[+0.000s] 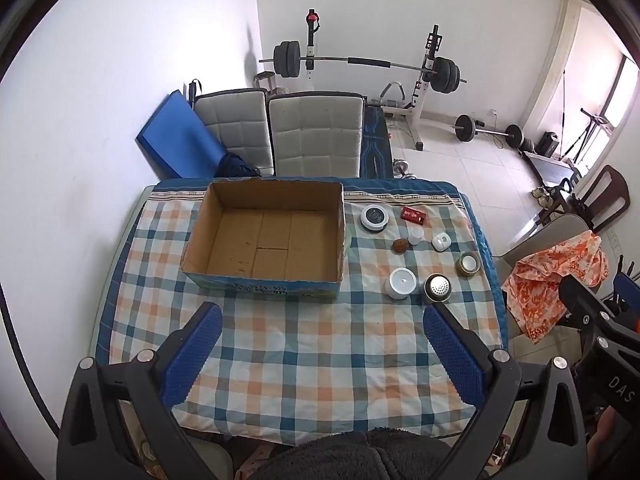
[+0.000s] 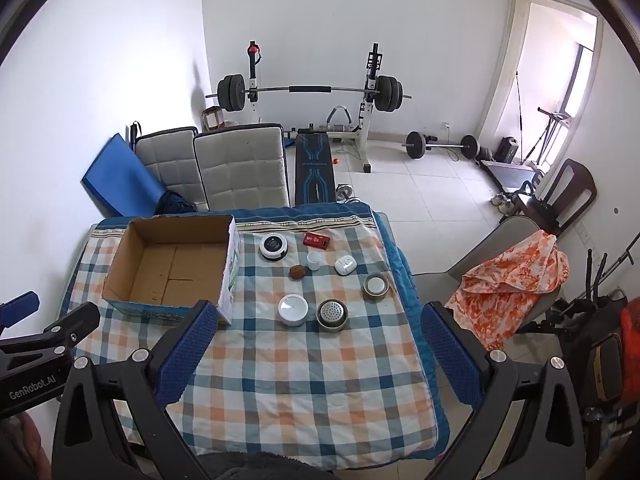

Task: Organize rigid objects

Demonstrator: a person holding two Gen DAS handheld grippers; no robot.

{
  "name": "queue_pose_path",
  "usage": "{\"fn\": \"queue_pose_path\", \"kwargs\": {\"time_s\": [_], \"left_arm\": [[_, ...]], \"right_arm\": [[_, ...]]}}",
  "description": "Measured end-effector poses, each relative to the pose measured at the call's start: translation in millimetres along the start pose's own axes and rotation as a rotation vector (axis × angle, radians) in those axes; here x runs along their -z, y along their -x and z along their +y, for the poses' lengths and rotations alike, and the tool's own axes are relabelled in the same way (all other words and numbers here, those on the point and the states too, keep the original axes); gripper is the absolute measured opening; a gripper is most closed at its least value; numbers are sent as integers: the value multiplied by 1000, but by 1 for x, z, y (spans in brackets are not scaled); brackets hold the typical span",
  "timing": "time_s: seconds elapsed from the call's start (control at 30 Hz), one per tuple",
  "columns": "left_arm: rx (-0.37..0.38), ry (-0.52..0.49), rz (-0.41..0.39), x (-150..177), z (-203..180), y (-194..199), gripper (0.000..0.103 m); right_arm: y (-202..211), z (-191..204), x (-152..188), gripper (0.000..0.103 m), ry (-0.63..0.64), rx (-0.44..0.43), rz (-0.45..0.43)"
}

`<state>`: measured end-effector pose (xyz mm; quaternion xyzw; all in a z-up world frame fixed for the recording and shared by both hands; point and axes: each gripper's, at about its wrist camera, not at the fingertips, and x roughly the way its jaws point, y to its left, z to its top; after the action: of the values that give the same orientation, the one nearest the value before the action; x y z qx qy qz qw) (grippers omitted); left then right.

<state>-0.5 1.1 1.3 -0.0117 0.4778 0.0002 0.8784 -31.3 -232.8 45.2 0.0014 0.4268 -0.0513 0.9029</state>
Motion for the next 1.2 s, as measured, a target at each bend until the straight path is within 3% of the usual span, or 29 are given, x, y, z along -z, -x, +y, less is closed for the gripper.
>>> {"fn": "queue_pose_path", "kwargs": {"time_s": [1.2], "left_arm": [[1,0,-28,-5,-4,17,103]], "right_arm": [[6,6,-1,103,13,31,-22]]}}
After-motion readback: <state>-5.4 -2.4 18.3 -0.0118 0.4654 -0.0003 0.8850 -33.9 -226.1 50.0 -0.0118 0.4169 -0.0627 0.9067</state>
